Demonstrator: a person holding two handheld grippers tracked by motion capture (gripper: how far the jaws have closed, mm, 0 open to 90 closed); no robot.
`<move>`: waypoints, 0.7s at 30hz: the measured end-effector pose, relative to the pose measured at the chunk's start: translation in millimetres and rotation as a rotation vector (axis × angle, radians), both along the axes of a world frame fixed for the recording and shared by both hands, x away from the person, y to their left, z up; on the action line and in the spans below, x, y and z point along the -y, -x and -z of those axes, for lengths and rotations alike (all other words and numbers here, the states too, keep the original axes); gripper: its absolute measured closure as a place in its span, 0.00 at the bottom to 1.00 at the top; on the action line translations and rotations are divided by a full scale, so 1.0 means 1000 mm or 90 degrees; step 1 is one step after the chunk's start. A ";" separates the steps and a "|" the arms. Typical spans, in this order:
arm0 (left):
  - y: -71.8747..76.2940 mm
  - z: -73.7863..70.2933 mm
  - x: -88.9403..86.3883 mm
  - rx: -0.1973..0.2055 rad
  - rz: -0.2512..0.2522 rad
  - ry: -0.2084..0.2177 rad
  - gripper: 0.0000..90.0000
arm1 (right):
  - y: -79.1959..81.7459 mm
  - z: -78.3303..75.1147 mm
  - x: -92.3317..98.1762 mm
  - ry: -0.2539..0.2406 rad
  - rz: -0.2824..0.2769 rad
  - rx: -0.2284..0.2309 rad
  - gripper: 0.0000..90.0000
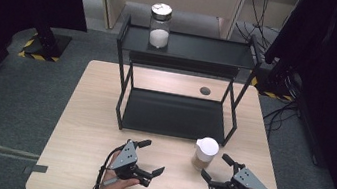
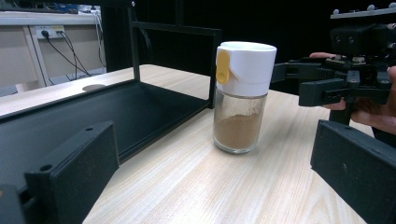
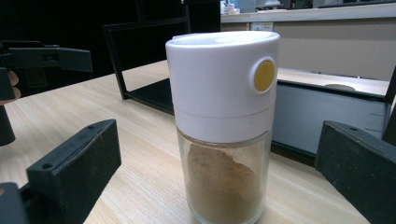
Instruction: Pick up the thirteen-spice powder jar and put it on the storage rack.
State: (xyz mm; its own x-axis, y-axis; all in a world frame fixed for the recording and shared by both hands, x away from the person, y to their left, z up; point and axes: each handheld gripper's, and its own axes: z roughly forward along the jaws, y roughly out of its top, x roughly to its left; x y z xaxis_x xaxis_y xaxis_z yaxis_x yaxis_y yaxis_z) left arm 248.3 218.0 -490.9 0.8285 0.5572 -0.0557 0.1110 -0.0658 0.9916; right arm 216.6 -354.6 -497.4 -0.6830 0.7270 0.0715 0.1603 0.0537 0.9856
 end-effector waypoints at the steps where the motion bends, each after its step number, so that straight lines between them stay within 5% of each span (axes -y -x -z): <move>1: 0.000 0.000 0.000 -0.001 0.000 0.000 0.00 | 0.000 0.000 0.000 0.000 0.000 0.000 0.01; 21: -0.001 0.002 -0.001 -0.009 0.002 0.001 0.00 | -0.001 -0.001 -0.004 0.007 0.004 0.007 0.01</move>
State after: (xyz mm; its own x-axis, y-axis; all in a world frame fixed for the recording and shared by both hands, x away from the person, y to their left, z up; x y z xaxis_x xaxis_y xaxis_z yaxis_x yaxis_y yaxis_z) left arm 249.2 218.8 -493.3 0.8291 0.5548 -0.0687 0.1251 -0.0644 0.9901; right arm 218.0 -350.7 -496.3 -0.6792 0.7318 0.0556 0.1498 0.0641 0.9866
